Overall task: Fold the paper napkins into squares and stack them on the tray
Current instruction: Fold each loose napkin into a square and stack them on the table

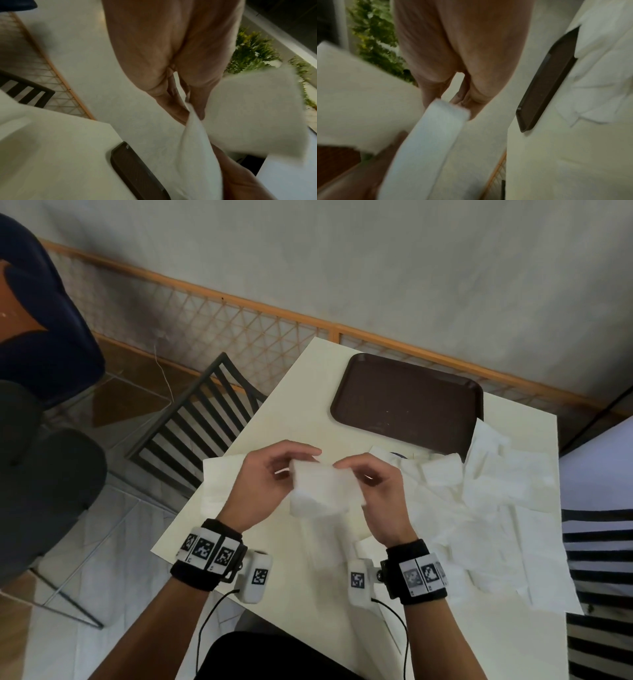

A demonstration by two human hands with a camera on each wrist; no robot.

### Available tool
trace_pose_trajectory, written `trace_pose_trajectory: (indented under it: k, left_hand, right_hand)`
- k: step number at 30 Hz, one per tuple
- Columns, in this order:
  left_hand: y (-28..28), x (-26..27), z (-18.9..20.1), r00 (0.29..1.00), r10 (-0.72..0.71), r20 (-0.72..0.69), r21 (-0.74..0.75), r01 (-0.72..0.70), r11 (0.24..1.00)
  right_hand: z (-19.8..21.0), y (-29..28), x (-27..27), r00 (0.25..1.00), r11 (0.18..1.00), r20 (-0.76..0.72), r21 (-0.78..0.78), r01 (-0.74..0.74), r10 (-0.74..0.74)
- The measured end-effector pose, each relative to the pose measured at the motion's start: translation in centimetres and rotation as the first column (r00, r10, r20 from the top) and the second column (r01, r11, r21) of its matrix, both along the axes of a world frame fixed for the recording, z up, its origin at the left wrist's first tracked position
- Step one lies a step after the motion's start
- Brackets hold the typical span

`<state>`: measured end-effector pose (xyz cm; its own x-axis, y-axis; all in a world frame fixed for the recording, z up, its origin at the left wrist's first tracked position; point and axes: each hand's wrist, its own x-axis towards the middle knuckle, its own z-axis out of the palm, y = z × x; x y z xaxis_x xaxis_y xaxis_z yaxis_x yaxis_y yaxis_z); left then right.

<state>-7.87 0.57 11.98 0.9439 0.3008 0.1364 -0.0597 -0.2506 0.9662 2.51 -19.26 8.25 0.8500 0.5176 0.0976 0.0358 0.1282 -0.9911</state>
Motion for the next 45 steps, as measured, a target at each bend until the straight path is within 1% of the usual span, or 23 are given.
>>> trace_pose_trajectory:
  k: [3, 5, 10, 13, 15, 16, 17, 18, 19, 20, 21, 22, 23, 26, 29, 31, 33, 35, 37, 39, 41, 43, 45]
  left_hand:
    - [0.6, -0.2, 0.4, 1.000, -0.019, -0.010, -0.009, 0.019, 1.000]
    - [1.1, -0.5, 0.9, 1.000, -0.011, 0.019, 0.003, 0.011, 1.000]
    - [1.9, -1.2, 1.9, 0.997, -0.004, 0.073, 0.009, 0.003, 1.000]
    - [2.6, -1.6, 1.9, 0.997, -0.005, 0.073, 0.007, 0.005, 1.000]
    - [3.1, -2.0, 1.9, 0.998, -0.001, 0.063, 0.045, -0.002, 0.999]
    - [3.4, -2.2, 2.0, 0.998, -0.002, 0.055, 0.081, -0.002, 0.997]
    - [3.6, -2.5, 2.1, 0.999, -0.005, 0.048, 0.129, -0.001, 0.992]
    - [3.7, -2.6, 2.2, 0.999, -0.016, 0.049, 0.183, 0.006, 0.983]
    - [3.8, -2.9, 2.3, 0.998, -0.035, 0.057, 0.234, 0.020, 0.972]
    - [3.8, -3.0, 2.5, 0.995, -0.061, 0.074, 0.273, 0.039, 0.961]
    - [3.9, -3.1, 2.6, 0.992, -0.084, 0.092, 0.301, 0.053, 0.952]
    - [4.0, -3.2, 2.7, 0.990, -0.089, 0.108, 0.323, 0.050, 0.945]
    - [4.2, -3.4, 2.8, 0.990, -0.072, 0.123, 0.340, 0.026, 0.940]
    - [5.3, -4.0, 2.7, 0.983, 0.091, 0.160, 0.362, -0.144, 0.921]
    - [6.5, -4.7, 2.5, 0.962, 0.246, 0.122, 0.325, -0.273, 0.906]
    - [7.7, -4.8, 1.7, 0.944, 0.318, 0.087, 0.291, -0.330, 0.898]
    - [9.4, -4.5, 0.1, 0.927, 0.374, 0.032, 0.313, -0.365, 0.877]
    - [11.5, -4.2, -2.8, 0.898, 0.435, -0.067, 0.383, -0.379, 0.842]
    - [13.4, -3.5, -6.4, 0.843, 0.501, -0.196, 0.480, -0.363, 0.799]
    - [14.6, -3.1, -10.0, 0.788, 0.515, -0.337, 0.547, -0.281, 0.789]
    - [14.5, -2.9, -12.7, 0.747, 0.488, -0.451, 0.567, -0.183, 0.803]
    - [13.8, -3.0, -14.3, 0.719, 0.493, -0.489, 0.605, -0.127, 0.786]
    - [13.0, -3.4, -14.5, 0.712, 0.540, -0.448, 0.660, -0.144, 0.737]
  right_hand:
    - [0.3, 0.6, 0.1, 0.993, 0.992, -0.114, 0.123, 0.036, -0.022]
    - [0.5, 1.0, 0.1, 0.982, 0.987, -0.188, 0.158, 0.035, -0.004]
    - [1.6, 2.2, -0.3, 0.959, 0.983, -0.283, 0.178, 0.039, 0.013]
    - [2.2, 2.9, -0.7, 0.954, 0.987, -0.299, 0.159, 0.034, 0.015]
    - [2.8, 3.4, -0.8, 0.953, 0.990, -0.304, 0.134, 0.044, -0.001]
    - [3.1, 3.6, -0.9, 0.965, 0.995, -0.261, 0.094, 0.044, -0.018]
    - [3.4, 4.0, -1.1, 0.987, 0.999, -0.155, 0.024, 0.039, -0.035]
    - [3.8, 4.5, -1.5, 0.999, 0.996, 0.013, -0.081, 0.040, -0.039]
    - [4.0, 5.2, -2.0, 0.979, 0.979, 0.203, -0.201, 0.045, -0.003]
    - [4.0, 5.9, -2.5, 0.925, 0.951, 0.373, -0.303, 0.056, 0.065]
    - [3.9, 6.8, -3.0, 0.862, 0.925, 0.490, -0.373, 0.069, 0.133]
    - [3.8, 7.7, -3.3, 0.818, 0.912, 0.550, -0.401, 0.081, 0.169]
    - [3.5, 8.5, -3.5, 0.806, 0.912, 0.566, -0.401, 0.086, 0.173]
    - [2.5, 9.9, -3.0, 0.872, 0.921, 0.485, -0.366, 0.132, 0.068]
    - [2.1, 11.1, -3.0, 0.959, 0.945, 0.266, -0.280, 0.170, -0.094]
    - [1.6, 12.6, -3.7, 0.992, 0.971, 0.108, -0.223, 0.085, -0.062]
    - [0.3, 14.3, -4.3, 1.000, 0.981, 0.014, -0.195, -0.013, 0.016]
    - [-1.9, 16.2, -4.7, 0.999, 0.967, 0.010, -0.251, -0.049, 0.053]
    - [-4.6, 17.9, -4.7, 0.996, 0.925, 0.028, -0.373, -0.070, 0.086]
    - [-6.6, 19.3, -4.8, 0.991, 0.866, 0.027, -0.490, -0.099, 0.128]
    - [-7.8, 19.8, -4.8, 0.980, 0.798, -0.006, -0.579, -0.166, 0.199]
    - [-8.3, 19.4, -4.7, 0.968, 0.738, 0.035, -0.655, -0.164, 0.247]
    - [-8.5, 17.8, -4.1, 0.968, 0.703, 0.145, -0.710, -0.044, 0.207]
